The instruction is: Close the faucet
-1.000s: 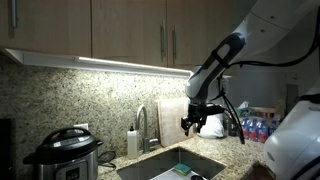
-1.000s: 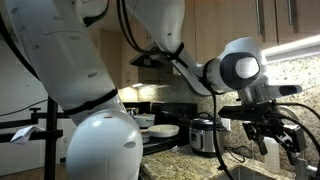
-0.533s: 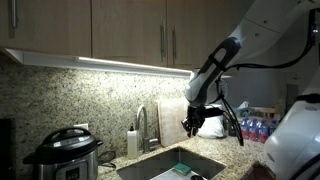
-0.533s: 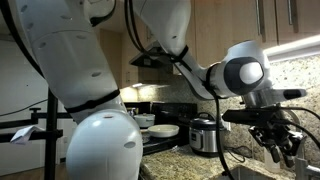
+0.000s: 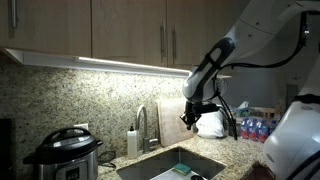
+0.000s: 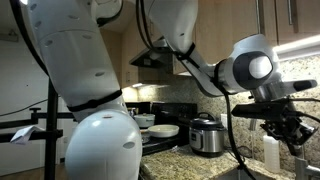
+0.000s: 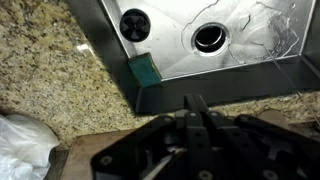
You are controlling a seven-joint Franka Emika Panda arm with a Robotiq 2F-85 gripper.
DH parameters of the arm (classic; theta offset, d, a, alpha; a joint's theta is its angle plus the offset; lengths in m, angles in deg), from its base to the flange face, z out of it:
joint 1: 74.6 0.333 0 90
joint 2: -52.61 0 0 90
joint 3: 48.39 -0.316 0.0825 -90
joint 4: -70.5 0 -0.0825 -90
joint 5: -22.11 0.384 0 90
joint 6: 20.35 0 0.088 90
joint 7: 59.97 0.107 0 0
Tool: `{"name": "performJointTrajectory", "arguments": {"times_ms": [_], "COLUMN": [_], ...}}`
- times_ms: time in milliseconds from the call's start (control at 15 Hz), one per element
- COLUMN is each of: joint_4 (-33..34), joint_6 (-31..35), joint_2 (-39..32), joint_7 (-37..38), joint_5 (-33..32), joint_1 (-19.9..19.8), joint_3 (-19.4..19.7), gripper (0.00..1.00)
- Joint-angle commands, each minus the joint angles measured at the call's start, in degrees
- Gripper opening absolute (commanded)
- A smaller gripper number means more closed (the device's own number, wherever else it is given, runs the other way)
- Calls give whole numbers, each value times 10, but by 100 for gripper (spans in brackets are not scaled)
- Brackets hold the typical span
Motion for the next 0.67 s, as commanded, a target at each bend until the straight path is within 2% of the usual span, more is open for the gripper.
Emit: {"name": "performJointTrajectory", "arguments": {"times_ms": [0,333,600], "joint_4": [11,23,43], "joint_6": [72,201,289], "joint_2": [-11,-72,-155], "joint_7": [9,16,22], "joint_5": [-17,-38,-38], "joint_1": [-12,-40,-55], "joint_3": [-5,-24,-31], "gripper": [0,0,0]}}
